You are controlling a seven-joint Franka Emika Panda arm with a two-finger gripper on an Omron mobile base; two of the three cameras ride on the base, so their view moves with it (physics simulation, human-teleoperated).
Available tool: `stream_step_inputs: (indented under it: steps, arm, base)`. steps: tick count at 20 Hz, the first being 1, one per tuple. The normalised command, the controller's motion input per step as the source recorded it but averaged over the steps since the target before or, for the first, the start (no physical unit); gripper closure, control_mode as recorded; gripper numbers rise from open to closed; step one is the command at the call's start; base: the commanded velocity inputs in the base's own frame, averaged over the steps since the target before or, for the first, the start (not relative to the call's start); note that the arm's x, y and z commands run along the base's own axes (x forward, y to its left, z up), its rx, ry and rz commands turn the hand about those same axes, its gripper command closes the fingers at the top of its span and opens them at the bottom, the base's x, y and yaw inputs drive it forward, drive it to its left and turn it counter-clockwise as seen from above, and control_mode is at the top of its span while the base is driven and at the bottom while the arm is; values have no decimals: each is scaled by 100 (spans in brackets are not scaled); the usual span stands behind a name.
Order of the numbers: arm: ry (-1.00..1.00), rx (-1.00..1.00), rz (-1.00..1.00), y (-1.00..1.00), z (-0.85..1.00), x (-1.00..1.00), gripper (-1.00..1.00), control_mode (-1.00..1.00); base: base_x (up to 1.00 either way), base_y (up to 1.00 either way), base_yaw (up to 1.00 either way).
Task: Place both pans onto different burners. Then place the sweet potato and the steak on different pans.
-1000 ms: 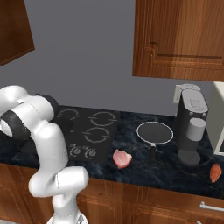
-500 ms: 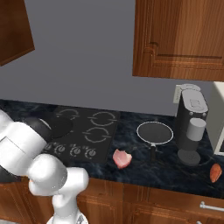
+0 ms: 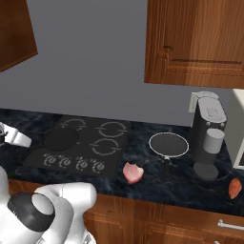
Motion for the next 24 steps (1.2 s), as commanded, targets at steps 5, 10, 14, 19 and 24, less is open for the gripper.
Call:
stream_step_inputs:
  steps: [5, 10, 14, 19, 24]
  arm:
    - [0, 0, 1, -59, 0, -29, -100, -100]
    - [0, 0, 0, -58, 9, -21, -100, -100]
    - [0, 0, 0, -60, 8, -4, -100, -100]
    - [0, 0, 0, -67, 0, 0, -100, -100]
    - [0, 0, 0, -65, 0, 0, -100, -100]
  base:
    - [0, 0, 0]
    - [0, 0, 0]
    - [0, 0, 0]
    - [0, 0, 0]
    - [0, 0, 0]
